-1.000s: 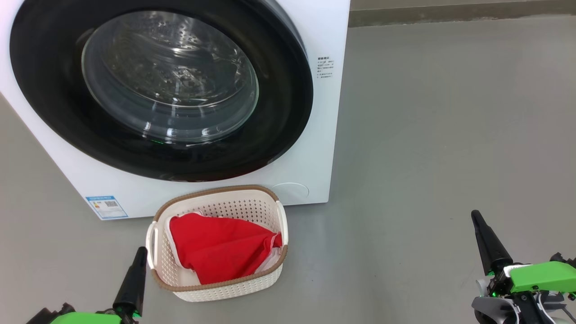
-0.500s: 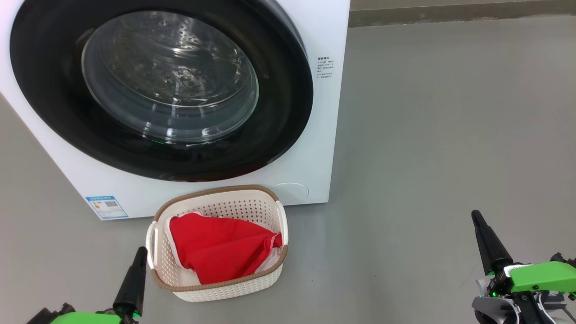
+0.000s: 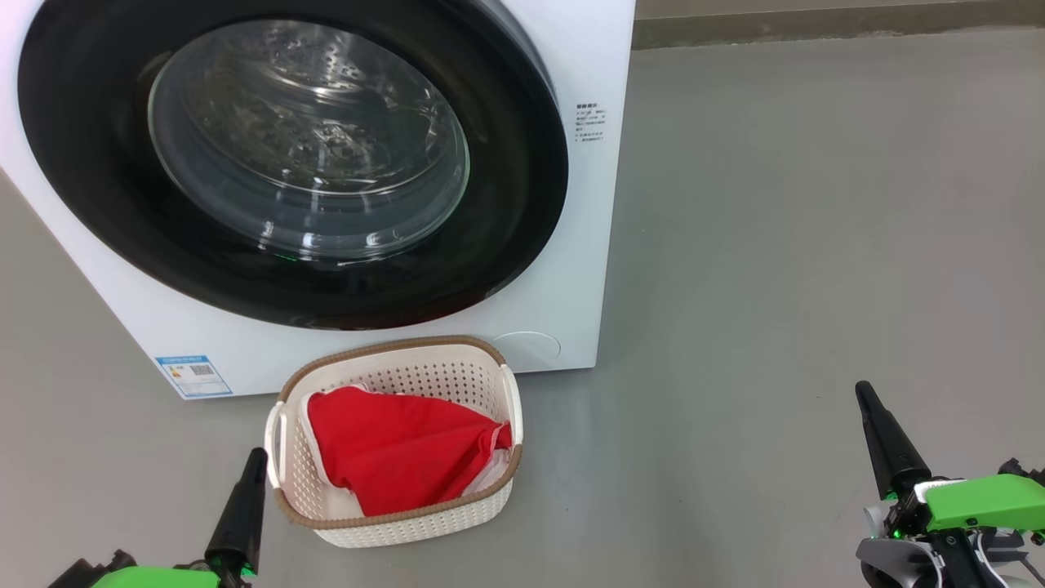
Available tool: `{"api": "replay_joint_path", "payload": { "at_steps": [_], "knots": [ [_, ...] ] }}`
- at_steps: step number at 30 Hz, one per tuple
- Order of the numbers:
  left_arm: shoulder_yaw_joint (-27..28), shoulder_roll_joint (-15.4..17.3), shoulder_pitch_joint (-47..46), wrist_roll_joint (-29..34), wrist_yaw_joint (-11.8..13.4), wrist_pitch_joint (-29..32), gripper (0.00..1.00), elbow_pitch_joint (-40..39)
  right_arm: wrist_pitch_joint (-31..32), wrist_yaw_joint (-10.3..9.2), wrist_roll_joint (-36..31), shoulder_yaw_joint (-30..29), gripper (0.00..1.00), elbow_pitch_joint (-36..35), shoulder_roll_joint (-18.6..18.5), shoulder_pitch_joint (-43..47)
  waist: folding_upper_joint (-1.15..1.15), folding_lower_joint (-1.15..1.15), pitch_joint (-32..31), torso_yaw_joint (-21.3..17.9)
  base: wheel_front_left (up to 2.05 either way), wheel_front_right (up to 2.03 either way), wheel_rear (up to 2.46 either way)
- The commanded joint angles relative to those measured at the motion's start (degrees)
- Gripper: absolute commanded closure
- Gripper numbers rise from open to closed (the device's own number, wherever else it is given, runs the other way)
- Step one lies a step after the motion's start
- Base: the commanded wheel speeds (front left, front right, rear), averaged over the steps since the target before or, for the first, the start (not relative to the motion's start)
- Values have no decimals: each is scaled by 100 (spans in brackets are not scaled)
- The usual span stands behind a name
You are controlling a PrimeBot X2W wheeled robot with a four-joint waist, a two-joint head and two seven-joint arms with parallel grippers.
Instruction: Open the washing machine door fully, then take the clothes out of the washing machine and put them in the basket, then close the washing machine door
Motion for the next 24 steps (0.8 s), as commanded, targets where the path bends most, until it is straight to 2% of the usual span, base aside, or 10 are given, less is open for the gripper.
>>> {"api": "replay_joint_path", "payload": {
  "at_steps": [1,24],
  "knots": [
    [153,106,-224,-41,-41,43,100,-114,34,-3,39,82,100,-178,-78,-240,0,0,0,0,0,0,0],
    [153,106,-223,-41,-41,43,100,-115,33,-3,39,82,100,-178,-78,-240,0,0,0,0,0,0,0]
  ]
}}
